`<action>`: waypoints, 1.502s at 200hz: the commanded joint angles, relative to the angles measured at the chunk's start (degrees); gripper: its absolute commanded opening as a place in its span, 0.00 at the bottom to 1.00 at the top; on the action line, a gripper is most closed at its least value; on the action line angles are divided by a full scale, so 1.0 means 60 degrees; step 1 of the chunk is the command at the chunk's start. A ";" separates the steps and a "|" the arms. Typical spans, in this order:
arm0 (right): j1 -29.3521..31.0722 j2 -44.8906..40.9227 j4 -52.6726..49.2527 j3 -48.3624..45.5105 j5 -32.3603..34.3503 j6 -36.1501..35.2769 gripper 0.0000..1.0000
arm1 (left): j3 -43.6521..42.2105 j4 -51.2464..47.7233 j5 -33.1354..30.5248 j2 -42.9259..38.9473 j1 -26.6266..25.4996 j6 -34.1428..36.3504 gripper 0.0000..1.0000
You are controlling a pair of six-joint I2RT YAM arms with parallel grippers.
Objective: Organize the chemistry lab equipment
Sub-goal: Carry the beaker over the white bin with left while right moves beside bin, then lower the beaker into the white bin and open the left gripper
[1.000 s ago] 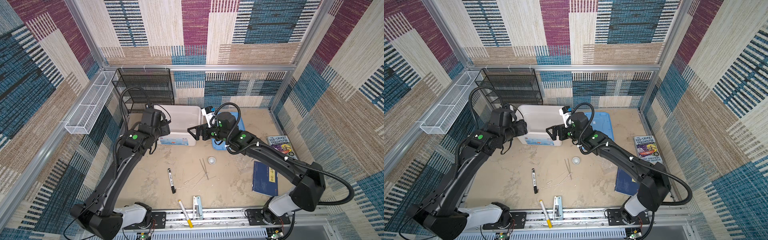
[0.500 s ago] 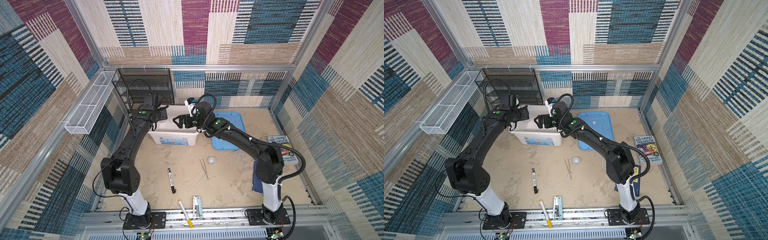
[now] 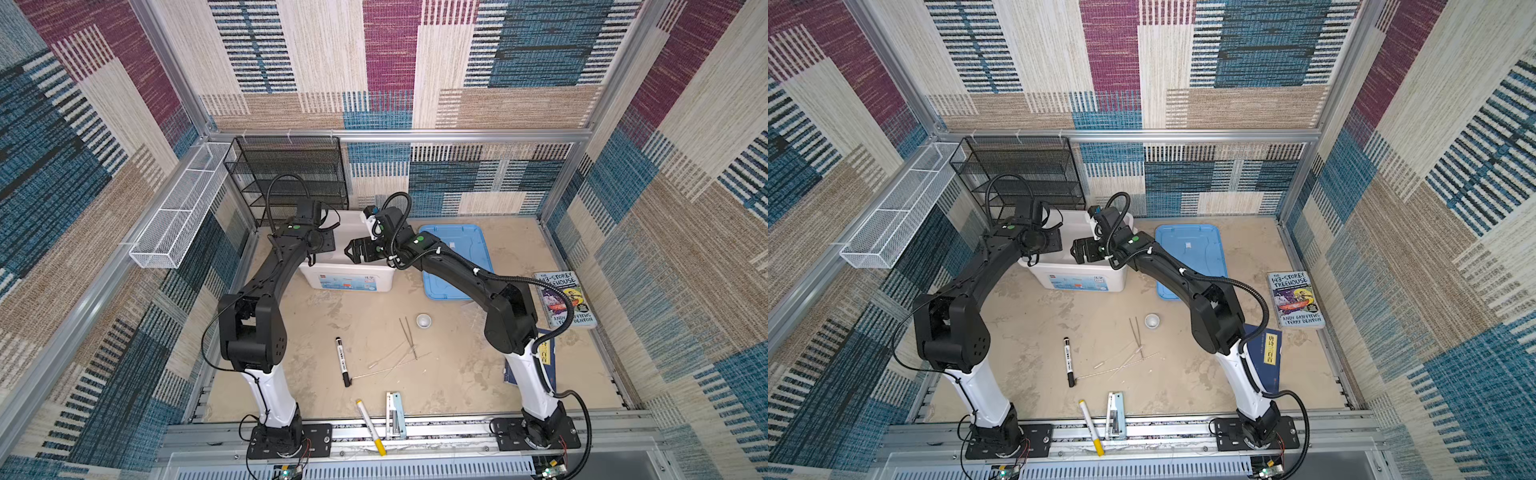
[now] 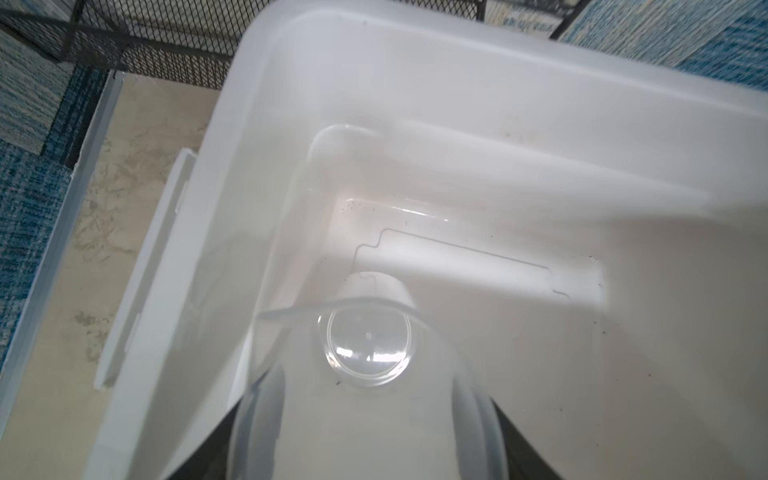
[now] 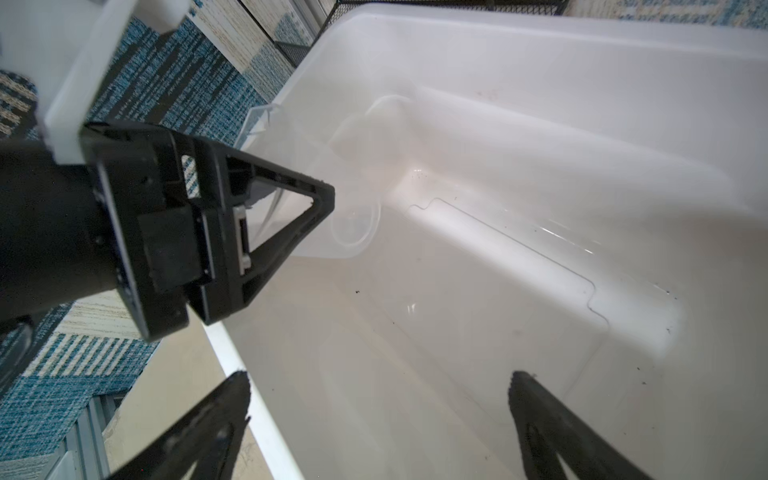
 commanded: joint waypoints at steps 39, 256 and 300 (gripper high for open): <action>-0.0075 -0.0965 -0.0487 -0.0982 0.0759 -0.0883 0.98 | -0.0558 -0.0756 0.0137 -0.0462 0.0002 -0.0534 0.64; -0.0236 -0.2169 0.0947 -0.2317 0.0587 -0.1267 0.97 | 0.1845 -0.2114 -0.0739 0.1498 -0.0345 -0.0475 0.66; -0.0244 -0.1899 0.1088 -0.2049 0.0371 -0.1154 0.97 | 0.1644 -0.1792 -0.0552 0.1644 -0.0565 -0.0686 0.68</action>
